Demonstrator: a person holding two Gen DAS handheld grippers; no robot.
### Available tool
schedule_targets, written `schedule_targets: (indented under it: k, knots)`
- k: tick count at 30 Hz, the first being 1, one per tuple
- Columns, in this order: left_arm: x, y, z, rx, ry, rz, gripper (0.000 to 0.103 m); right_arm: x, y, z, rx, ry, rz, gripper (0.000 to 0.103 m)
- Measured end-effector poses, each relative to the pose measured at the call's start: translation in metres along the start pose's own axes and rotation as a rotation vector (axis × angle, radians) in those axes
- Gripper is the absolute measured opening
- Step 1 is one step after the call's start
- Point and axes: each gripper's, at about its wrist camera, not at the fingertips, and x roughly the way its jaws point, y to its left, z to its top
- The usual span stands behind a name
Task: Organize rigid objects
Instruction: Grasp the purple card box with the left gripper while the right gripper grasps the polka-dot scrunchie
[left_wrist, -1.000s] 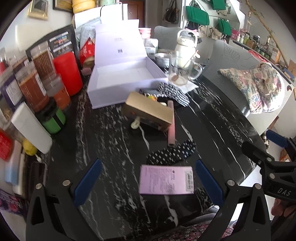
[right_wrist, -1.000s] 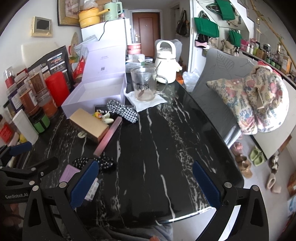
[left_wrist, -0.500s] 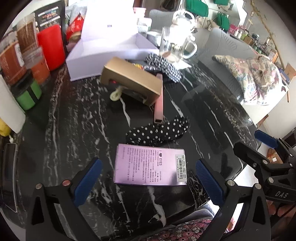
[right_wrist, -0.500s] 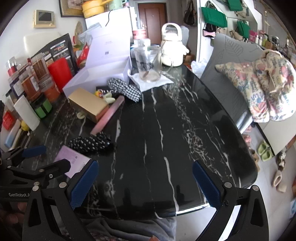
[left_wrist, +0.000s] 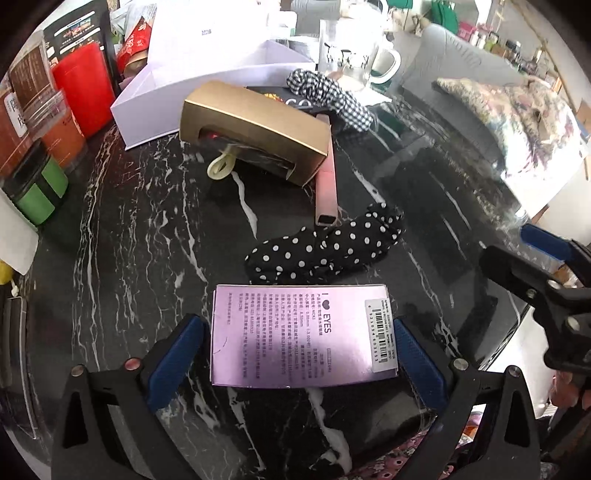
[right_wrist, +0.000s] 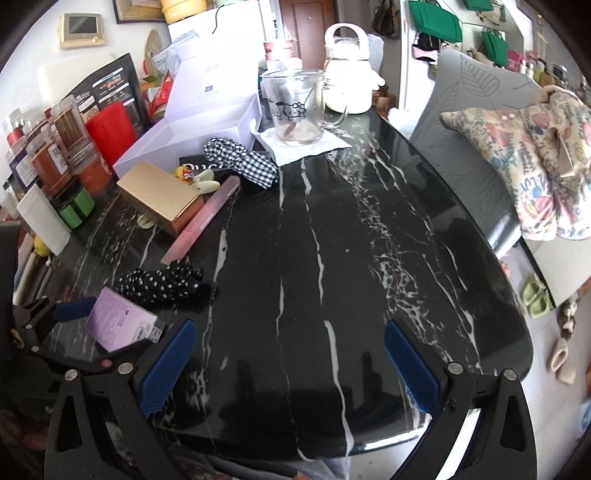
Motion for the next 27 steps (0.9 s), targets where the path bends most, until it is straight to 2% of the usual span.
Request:
schedule_targets:
  k: [1, 8, 18, 24, 27]
  knots:
    - [-0.002, 0.002, 0.000, -0.006, -0.014, -0.003, 0.094, 0.001, 0.001, 0.001, -0.003, 0.000, 0.001, 0.103]
    - [-0.014, 0.030, -0.011, -0.061, -0.031, -0.015, 0.094, 0.011, 0.017, 0.008, -0.016, 0.002, 0.044, 0.103]
    - [-0.031, 0.088, -0.017, -0.192, -0.089, 0.098, 0.094, 0.033, 0.065, 0.003, -0.057, -0.025, 0.158, 0.103]
    - [-0.033, 0.108, -0.017, -0.233, -0.102, 0.114, 0.094, 0.052, 0.089, 0.007, -0.064, -0.041, 0.122, 0.103]
    - [-0.033, 0.115, -0.016, -0.246, -0.104, 0.106, 0.094, 0.056, 0.095, 0.009, -0.048, -0.052, 0.139, 0.103]
